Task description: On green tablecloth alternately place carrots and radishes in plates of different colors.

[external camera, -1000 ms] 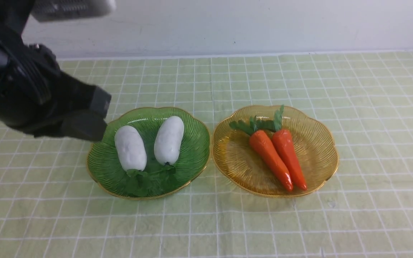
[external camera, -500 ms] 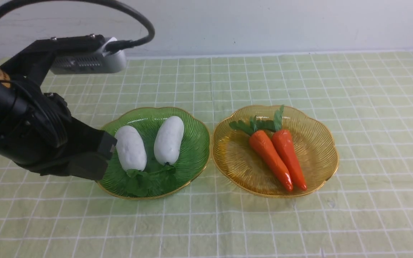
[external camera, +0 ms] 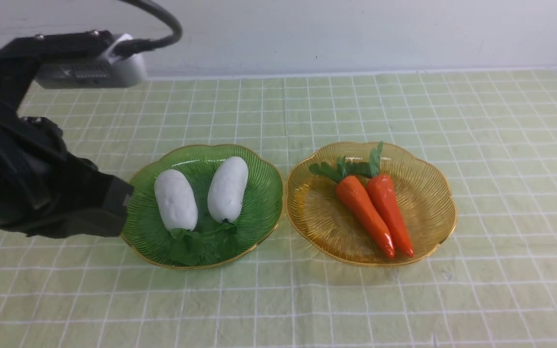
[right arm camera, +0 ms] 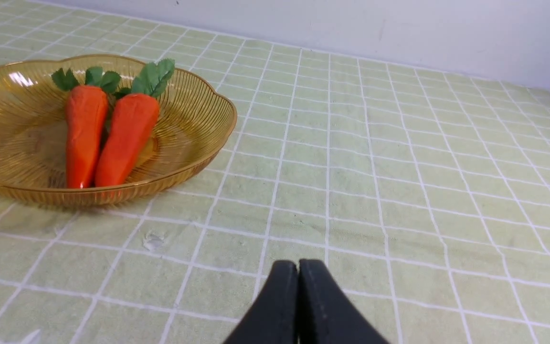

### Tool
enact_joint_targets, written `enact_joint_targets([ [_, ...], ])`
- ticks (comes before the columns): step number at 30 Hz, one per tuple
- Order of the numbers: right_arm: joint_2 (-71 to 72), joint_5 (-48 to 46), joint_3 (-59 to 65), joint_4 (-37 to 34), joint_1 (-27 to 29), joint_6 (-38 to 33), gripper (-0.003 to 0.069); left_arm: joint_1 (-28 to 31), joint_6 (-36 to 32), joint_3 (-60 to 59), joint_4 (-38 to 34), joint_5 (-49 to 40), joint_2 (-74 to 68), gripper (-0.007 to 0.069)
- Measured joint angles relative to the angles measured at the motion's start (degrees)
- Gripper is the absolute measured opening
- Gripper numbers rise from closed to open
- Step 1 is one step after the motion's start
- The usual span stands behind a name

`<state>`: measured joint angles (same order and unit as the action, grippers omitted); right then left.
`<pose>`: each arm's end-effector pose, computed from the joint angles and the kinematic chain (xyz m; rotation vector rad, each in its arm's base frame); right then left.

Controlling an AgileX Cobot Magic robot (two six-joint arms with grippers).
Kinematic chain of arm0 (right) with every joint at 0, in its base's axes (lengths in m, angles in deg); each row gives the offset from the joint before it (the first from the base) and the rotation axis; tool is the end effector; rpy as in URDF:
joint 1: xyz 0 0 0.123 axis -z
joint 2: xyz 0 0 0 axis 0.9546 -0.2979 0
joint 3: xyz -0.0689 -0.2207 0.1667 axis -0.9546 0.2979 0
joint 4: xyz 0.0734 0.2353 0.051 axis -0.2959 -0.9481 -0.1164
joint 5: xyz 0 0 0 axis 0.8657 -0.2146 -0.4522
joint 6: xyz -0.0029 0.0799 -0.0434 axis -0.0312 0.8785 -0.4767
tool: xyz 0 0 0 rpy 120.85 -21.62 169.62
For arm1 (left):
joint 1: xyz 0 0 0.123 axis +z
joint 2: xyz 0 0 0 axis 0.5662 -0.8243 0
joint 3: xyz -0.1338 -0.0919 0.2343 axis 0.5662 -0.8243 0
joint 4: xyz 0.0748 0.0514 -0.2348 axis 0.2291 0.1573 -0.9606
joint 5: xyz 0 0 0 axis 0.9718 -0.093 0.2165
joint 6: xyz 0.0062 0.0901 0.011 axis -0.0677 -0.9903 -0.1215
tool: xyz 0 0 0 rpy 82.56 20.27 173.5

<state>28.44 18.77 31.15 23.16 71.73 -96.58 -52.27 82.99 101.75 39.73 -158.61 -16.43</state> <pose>0.0528 0.0032 0.1721 -0.1803 1.8597 -0.0754 0.1821 -0.0764 0.3876 0.3731 2.6116 -0.3827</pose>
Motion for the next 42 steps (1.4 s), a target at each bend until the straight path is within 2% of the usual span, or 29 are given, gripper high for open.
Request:
enact_joint_targets([
  [4,0.0,0.0,0.0,0.0,0.0,0.0,-0.0015,0.0,0.0,-0.1,4.6,0.0,5.8,-0.0008],
  [8,0.0,0.0,0.0,0.0,0.0,0.0,-0.0015,0.0,0.0,-2.3,6.1,-0.1,12.7,-0.0008],
  [14,0.0,0.0,0.0,0.0,0.0,0.2,-0.0015,0.0,0.0,-16.1,4.8,1.6,30.4,-0.0008],
  [18,0.0,0.0,0.0,0.0,0.0,0.2,-0.0015,0.0,0.1,-27.3,4.8,12.3,40.7,-0.0008],
  [19,0.0,0.0,0.0,0.0,0.0,0.2,-0.0015,0.0,0.1,-32.2,4.8,19.2,45.2,-0.0008],
  [24,0.0,0.0,0.0,0.0,0.0,0.2,-0.0015,0.0,-0.2,-42.9,5.3,39.0,54.5,-0.0008],
  [28,0.0,0.0,0.0,0.0,0.0,0.2,-0.0015,0.0,-0.3,-48.4,5.4,47.1,58.1,-0.0008],
  [37,0.0,0.0,0.0,0.0,0.0,0.2,-0.0015,0.0,-0.3,-53.4,5.4,47.5,58.7,-0.0008],
  [42,0.0,0.0,0.0,0.0,0.0,0.2,-0.0015,0.0,-0.4,-56.8,7.7,47.2,58.8,-0.0008],
])
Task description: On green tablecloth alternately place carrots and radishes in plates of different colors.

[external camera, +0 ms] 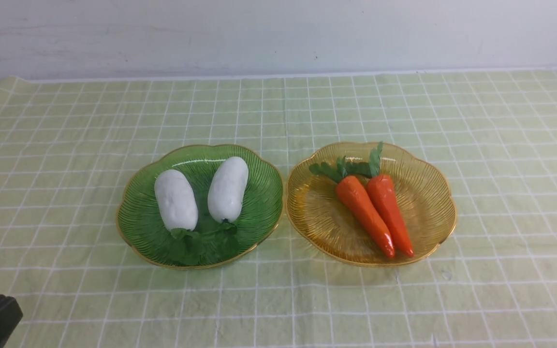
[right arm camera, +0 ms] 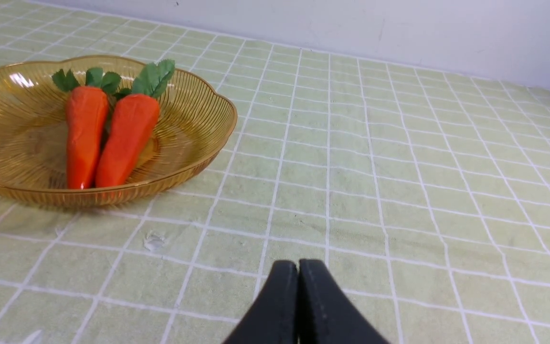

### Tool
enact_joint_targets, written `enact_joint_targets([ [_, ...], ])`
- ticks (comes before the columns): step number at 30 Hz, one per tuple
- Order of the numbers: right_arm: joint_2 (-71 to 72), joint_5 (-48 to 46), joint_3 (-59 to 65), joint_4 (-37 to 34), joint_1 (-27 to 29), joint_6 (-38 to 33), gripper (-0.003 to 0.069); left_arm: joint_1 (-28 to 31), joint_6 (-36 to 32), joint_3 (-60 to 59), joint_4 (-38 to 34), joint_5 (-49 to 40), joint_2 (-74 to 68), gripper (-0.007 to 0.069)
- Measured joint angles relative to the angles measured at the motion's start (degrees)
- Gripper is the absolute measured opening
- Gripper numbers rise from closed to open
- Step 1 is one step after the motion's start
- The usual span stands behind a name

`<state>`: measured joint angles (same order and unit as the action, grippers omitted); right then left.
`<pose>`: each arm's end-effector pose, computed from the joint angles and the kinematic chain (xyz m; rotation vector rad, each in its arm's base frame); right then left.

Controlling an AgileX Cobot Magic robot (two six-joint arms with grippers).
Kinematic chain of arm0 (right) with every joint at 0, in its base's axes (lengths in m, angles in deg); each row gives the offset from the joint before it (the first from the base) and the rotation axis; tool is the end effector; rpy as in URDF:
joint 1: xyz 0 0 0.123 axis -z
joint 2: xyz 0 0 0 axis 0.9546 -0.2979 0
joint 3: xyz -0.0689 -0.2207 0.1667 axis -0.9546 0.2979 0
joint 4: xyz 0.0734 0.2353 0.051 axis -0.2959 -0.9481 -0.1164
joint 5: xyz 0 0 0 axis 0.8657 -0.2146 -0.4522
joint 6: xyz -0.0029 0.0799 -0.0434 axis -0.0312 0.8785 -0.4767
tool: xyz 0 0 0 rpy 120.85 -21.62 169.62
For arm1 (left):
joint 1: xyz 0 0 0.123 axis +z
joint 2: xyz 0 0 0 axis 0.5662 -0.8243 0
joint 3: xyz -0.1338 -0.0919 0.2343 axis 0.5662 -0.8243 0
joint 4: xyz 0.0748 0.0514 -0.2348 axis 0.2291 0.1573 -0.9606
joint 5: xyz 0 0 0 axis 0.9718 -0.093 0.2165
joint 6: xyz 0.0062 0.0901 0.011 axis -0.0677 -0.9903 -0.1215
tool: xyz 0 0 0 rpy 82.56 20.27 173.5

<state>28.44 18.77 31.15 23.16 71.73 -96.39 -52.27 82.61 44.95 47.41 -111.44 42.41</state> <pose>0.0528 0.0032 0.1721 -0.1772 1.8599 -0.0731 0.0470 -0.0177 0.2489 0.2346 1.7572 -0.2981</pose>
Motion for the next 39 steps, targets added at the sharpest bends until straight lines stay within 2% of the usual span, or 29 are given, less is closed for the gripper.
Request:
enact_joint_targets([
  [4,0.0,0.0,0.0,0.0,0.0,0.0,-0.0015,1.2,0.0,-7.6,0.4,-0.4,3.8,-0.0008],
  [10,0.0,-0.1,0.0,0.0,0.0,0.0,-0.0015,12.8,0.1,-14.6,1.1,-0.4,5.7,-0.0008],
  [15,0.0,-0.1,0.0,0.0,0.0,0.0,-0.0015,18.6,0.2,-14.8,1.3,0.9,5.7,-0.0008],
  [26,0.0,-0.1,0.0,0.0,0.0,0.0,-0.0015,19.6,0.2,-14.8,2.5,1.0,5.7,-0.0008],
  [33,0.0,-0.1,0.0,0.0,0.0,0.0,-0.0015,17.4,0.2,-14.8,2.6,1.1,5.7,-0.0008],
  [39,0.0,-0.1,0.0,0.0,0.0,0.0,-0.0015,18.7,0.2,-14.8,2.7,1.1,5.7,-0.0008],
])
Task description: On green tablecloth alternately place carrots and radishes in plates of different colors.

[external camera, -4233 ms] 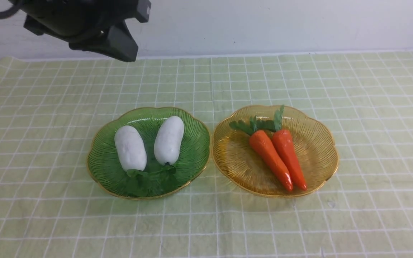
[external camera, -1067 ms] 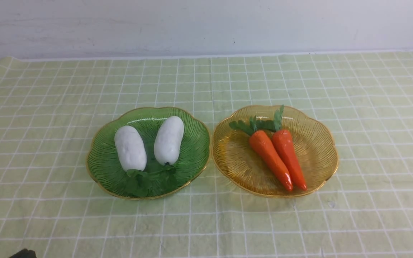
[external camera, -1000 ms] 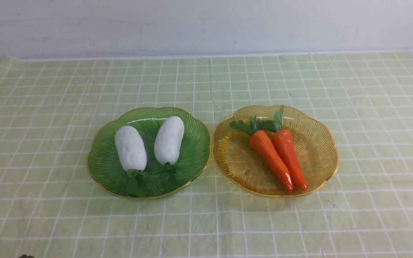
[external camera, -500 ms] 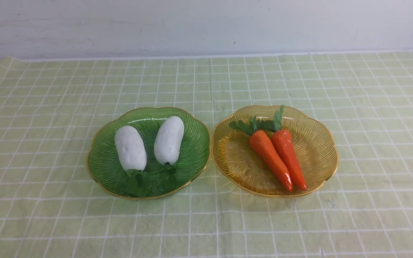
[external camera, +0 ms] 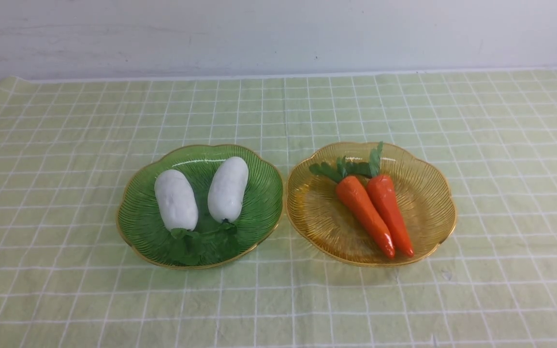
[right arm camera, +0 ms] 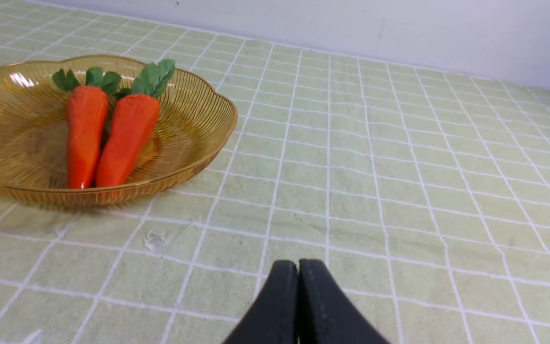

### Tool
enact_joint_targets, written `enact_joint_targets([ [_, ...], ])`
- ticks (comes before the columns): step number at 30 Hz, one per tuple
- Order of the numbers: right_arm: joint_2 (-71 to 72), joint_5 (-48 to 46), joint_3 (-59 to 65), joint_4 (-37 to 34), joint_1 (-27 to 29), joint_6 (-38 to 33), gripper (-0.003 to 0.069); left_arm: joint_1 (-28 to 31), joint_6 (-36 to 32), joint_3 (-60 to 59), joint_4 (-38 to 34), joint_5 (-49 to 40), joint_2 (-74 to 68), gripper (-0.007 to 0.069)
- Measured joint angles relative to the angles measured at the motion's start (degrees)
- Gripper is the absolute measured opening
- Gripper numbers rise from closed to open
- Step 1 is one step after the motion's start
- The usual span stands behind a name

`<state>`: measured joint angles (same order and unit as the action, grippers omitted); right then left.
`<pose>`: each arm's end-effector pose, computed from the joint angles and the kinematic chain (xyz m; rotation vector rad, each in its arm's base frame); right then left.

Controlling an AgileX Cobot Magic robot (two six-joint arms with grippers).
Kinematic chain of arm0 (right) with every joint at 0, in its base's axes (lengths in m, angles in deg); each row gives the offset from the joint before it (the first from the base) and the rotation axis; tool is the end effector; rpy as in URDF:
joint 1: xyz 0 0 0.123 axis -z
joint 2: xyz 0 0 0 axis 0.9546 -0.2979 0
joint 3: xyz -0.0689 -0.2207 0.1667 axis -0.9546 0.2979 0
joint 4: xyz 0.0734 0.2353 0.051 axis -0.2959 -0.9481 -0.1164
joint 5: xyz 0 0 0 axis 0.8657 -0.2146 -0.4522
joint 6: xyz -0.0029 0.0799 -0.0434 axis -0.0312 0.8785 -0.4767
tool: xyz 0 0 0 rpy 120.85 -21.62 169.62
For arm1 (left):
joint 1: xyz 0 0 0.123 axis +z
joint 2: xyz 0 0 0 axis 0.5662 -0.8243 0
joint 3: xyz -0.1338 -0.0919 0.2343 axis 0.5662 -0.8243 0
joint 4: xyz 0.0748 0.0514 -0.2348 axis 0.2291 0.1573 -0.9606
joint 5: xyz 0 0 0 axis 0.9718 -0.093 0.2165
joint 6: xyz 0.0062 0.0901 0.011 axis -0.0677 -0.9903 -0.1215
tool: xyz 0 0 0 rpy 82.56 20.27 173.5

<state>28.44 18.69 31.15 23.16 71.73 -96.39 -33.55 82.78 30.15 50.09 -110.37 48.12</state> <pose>0.0528 0.0032 0.1720 -0.1774 1.8613 -0.0729 0.0515 0.0001 0.1699 -0.0371 1.9037 -0.0152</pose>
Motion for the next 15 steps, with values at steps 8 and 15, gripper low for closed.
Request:
enact_joint_targets([
  [8,0.0,0.0,0.0,0.0,0.0,0.0,-0.0015,0.5,0.0,0.0,0.0,0.0,0.0,-0.0008],
  [15,0.0,0.0,0.0,0.0,0.0,0.0,-0.0015,0.5,0.0,0.0,0.0,0.0,0.0,-0.0008],
])
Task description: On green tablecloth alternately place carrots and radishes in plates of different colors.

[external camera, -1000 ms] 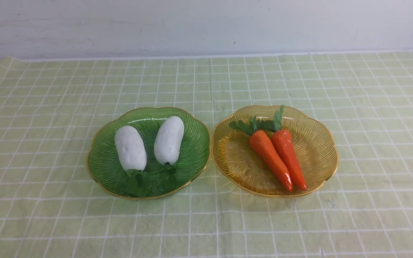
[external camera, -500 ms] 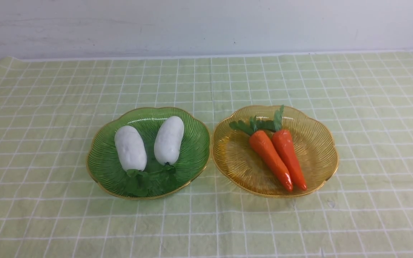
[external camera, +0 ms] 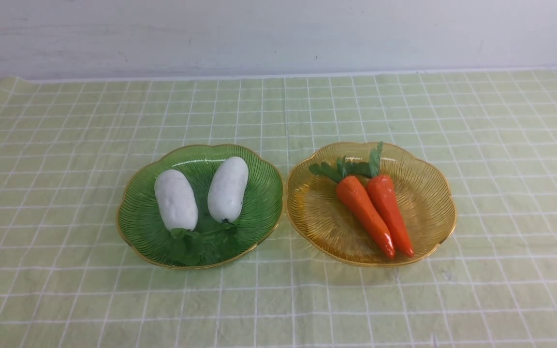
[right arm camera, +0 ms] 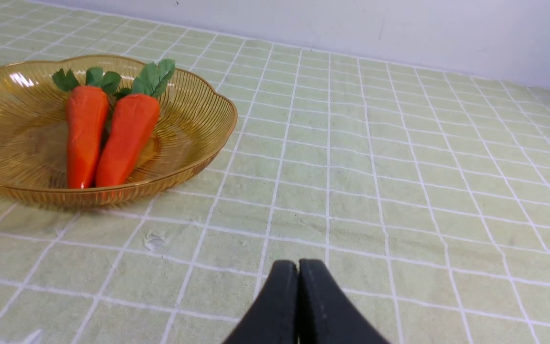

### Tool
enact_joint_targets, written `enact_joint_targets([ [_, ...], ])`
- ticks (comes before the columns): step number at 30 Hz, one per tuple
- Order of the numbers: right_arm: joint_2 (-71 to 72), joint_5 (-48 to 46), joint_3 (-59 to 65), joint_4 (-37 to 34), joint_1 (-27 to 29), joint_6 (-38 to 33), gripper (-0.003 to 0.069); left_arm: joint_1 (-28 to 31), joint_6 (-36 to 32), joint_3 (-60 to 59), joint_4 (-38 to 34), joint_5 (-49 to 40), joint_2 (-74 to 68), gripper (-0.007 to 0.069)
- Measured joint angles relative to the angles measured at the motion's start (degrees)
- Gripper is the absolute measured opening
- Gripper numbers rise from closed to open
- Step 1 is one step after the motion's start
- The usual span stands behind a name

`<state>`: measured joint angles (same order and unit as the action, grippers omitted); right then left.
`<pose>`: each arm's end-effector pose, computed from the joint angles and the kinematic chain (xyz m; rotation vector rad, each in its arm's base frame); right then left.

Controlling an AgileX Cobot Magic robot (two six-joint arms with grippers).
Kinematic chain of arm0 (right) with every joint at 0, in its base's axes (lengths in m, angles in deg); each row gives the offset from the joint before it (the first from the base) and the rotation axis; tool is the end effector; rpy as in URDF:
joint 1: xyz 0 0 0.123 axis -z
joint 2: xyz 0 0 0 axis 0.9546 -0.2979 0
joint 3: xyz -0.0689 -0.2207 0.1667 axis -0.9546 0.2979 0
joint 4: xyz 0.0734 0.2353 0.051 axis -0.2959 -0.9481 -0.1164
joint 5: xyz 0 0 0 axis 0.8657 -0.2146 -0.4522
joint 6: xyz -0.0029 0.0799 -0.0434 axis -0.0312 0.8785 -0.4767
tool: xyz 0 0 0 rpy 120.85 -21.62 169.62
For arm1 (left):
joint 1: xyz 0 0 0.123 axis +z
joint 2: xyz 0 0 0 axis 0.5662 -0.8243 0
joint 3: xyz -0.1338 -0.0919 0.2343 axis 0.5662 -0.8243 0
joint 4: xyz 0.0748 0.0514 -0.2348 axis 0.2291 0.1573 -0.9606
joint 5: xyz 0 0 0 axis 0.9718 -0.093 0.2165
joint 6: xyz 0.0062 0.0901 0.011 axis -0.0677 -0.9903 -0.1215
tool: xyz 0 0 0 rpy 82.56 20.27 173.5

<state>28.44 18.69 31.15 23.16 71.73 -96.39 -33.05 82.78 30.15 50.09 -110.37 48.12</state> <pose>0.0528 0.0032 0.1720 -0.1774 1.8613 -0.0729 0.0515 0.0006 0.1699 -0.0454 1.9035 -0.0093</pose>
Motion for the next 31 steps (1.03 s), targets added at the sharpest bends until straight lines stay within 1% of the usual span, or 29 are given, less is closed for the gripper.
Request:
enact_joint_targets([
  [31,0.0,0.0,0.0,0.0,0.0,0.7,-0.0015,0.0,0.1,0.0,0.0,0.1,0.0,-0.0008],
])
